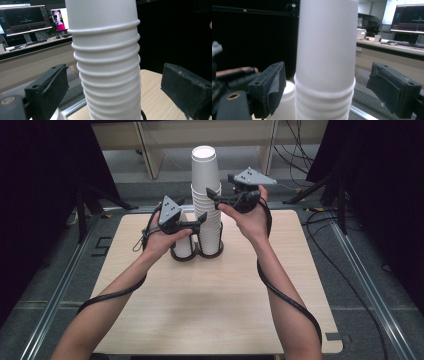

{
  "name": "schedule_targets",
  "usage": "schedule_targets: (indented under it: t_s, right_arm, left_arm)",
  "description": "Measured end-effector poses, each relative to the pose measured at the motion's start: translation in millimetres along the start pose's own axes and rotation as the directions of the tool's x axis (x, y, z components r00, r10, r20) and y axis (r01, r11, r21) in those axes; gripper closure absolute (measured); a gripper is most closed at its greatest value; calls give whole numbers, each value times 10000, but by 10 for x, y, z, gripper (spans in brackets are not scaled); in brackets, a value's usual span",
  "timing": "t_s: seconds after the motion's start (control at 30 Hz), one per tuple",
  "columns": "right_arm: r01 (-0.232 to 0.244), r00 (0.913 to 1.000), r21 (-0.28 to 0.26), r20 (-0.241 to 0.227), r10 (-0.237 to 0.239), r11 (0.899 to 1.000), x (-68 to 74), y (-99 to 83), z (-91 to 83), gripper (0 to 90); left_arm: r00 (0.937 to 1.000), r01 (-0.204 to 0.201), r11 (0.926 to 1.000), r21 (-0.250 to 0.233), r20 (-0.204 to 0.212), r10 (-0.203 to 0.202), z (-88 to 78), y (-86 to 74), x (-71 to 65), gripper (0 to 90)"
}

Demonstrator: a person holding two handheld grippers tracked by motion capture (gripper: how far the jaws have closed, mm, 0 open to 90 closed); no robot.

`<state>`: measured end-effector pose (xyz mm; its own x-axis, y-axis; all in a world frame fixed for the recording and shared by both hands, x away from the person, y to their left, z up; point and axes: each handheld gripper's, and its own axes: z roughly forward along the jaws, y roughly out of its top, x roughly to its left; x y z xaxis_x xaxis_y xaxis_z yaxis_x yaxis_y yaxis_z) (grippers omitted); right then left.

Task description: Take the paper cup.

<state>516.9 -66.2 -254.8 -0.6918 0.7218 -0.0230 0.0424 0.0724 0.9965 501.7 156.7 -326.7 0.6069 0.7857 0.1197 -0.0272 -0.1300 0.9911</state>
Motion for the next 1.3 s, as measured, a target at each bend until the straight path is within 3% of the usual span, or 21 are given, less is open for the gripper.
schedule_targets:
  t_s: [0.17,0.53,0.63,0.9,0.93,1.3]
  right_arm:
    - [223,9997,227,23,-223,9995,-27,147,237,148]
    - [-138,9999,526,-40,140,9985,-7,124,482,132]
    - [-15,10000,587,-42,17,9983,-18,117,516,140]
    - [100,9999,391,50,-102,9992,-6,127,504,160]
    - [-62,10000,321,-17,62,9995,-5,141,498,166]
    - [-109,9999,-275,-24,108,9996,-17,246,433,196]
  left_arm:
    - [9998,139,9999,57,-115,-138,160,57,21,69]
    - [9987,464,9989,-46,-218,-465,287,114,34,76]
    - [9985,498,9988,-33,-230,-498,296,116,39,91]
    - [9977,646,9979,-78,-205,-648,303,113,53,109]
    - [9979,618,9981,-70,-195,-619,302,113,55,110]
    - [9979,616,9981,-28,-190,-616,302,118,51,111]
